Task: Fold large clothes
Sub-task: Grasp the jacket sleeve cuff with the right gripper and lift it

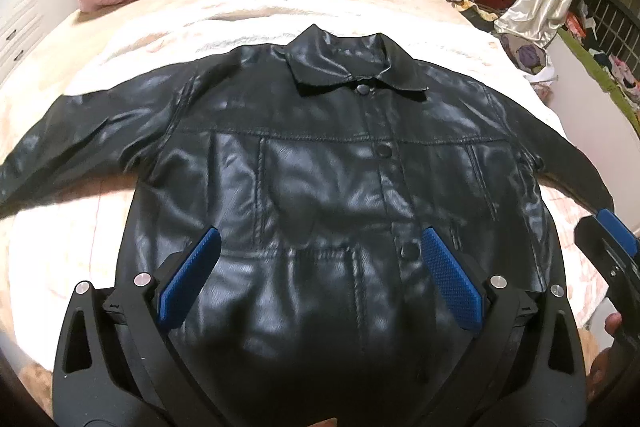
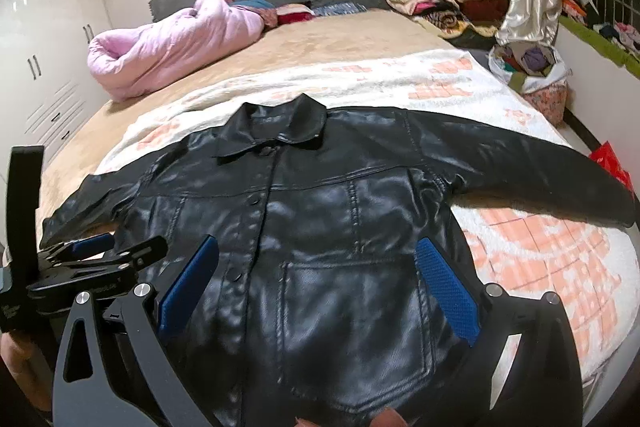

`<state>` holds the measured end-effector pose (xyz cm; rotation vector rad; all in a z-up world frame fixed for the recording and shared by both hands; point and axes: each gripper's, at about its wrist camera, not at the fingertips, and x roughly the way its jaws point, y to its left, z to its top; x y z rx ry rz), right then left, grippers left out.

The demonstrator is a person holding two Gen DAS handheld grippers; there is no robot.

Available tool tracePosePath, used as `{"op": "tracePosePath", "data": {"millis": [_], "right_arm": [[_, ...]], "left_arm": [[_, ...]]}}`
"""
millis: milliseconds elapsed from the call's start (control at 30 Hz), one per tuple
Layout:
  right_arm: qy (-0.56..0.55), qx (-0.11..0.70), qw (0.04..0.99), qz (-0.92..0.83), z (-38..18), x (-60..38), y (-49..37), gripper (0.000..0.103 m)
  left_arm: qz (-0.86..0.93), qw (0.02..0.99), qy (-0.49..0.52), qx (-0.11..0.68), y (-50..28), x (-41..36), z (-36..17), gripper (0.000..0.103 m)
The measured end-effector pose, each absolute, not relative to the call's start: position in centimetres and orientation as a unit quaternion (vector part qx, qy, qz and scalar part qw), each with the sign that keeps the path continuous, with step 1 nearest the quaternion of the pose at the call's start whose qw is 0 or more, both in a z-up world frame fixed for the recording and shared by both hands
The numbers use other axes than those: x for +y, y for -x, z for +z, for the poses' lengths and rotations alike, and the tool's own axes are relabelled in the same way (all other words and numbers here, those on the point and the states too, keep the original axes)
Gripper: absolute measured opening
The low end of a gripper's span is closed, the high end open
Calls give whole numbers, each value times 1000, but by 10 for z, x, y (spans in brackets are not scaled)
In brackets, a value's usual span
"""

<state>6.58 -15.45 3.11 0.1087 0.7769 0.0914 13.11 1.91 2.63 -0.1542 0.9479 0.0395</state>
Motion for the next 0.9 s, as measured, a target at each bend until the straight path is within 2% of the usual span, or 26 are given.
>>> {"op": "tracePosePath", "data": {"millis": [367,900], "right_arm": [[-111,399,910,-7,18,-215,-118,99],[-223,397,876,-157,-21,-355,-157,99]], "left_arm": [[0,876,73,476,-183,-6,24,94],[-28,867,47,495,-245,-60,1,94]]}}
